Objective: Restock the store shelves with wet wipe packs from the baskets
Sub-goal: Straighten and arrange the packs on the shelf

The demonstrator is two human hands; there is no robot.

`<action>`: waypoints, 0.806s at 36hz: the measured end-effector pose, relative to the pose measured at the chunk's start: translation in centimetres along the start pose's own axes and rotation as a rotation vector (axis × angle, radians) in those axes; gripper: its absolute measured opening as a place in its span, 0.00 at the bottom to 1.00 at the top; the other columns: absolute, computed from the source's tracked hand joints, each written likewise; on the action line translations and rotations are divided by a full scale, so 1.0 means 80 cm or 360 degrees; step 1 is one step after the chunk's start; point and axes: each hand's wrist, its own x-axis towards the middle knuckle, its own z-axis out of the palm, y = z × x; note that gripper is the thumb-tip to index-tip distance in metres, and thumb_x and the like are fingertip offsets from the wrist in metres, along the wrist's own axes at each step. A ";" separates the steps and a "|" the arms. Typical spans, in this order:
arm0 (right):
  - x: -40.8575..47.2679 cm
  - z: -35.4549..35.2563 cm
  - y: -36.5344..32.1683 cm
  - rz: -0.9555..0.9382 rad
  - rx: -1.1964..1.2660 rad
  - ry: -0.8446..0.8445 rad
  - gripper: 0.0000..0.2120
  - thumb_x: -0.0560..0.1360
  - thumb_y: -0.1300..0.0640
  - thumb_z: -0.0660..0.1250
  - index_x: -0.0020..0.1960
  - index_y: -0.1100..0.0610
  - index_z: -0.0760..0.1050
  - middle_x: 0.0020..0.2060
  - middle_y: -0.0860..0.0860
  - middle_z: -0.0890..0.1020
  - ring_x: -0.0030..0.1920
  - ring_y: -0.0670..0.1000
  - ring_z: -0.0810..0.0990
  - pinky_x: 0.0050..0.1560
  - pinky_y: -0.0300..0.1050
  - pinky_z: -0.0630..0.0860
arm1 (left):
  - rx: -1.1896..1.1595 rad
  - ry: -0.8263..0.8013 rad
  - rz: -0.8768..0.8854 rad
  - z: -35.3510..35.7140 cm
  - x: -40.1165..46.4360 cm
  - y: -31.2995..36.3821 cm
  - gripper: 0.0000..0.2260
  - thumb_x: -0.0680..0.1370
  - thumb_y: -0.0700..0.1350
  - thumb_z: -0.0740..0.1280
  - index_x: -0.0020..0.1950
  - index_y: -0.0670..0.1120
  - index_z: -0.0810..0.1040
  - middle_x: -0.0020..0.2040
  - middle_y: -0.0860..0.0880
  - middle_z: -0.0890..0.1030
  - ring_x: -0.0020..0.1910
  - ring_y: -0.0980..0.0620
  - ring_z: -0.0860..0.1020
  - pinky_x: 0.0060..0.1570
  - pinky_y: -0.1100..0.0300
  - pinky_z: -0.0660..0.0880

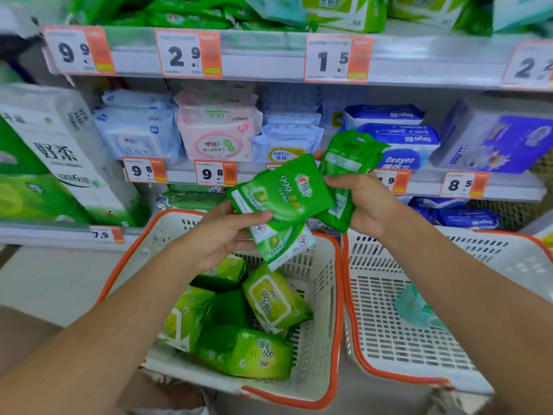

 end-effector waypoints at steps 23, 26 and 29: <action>-0.012 0.000 0.011 0.0371 -0.0857 -0.0486 0.19 0.70 0.80 0.64 0.52 0.59 0.80 0.42 0.52 0.87 0.41 0.51 0.86 0.43 0.46 0.84 | -0.0063 0.0378 -0.0073 -0.085 0.002 -0.006 0.11 0.80 0.42 0.67 0.63 0.49 0.77 0.53 0.50 0.85 0.48 0.51 0.84 0.44 0.52 0.81; -0.008 -0.002 0.025 0.0446 -0.1008 -0.0490 0.20 0.71 0.79 0.66 0.53 0.59 0.80 0.45 0.53 0.87 0.44 0.51 0.86 0.47 0.45 0.83 | 0.0006 0.0332 -0.0101 -0.087 0.002 -0.008 0.11 0.81 0.41 0.65 0.63 0.50 0.77 0.54 0.49 0.85 0.50 0.50 0.83 0.48 0.50 0.80; 0.000 0.002 0.051 0.0176 -0.1500 -0.0177 0.17 0.71 0.74 0.71 0.52 0.55 0.77 0.42 0.49 0.84 0.40 0.48 0.82 0.45 0.38 0.79 | 0.0099 0.0317 -0.0143 -0.089 0.002 -0.011 0.09 0.81 0.40 0.65 0.59 0.51 0.78 0.49 0.50 0.86 0.47 0.50 0.84 0.49 0.51 0.80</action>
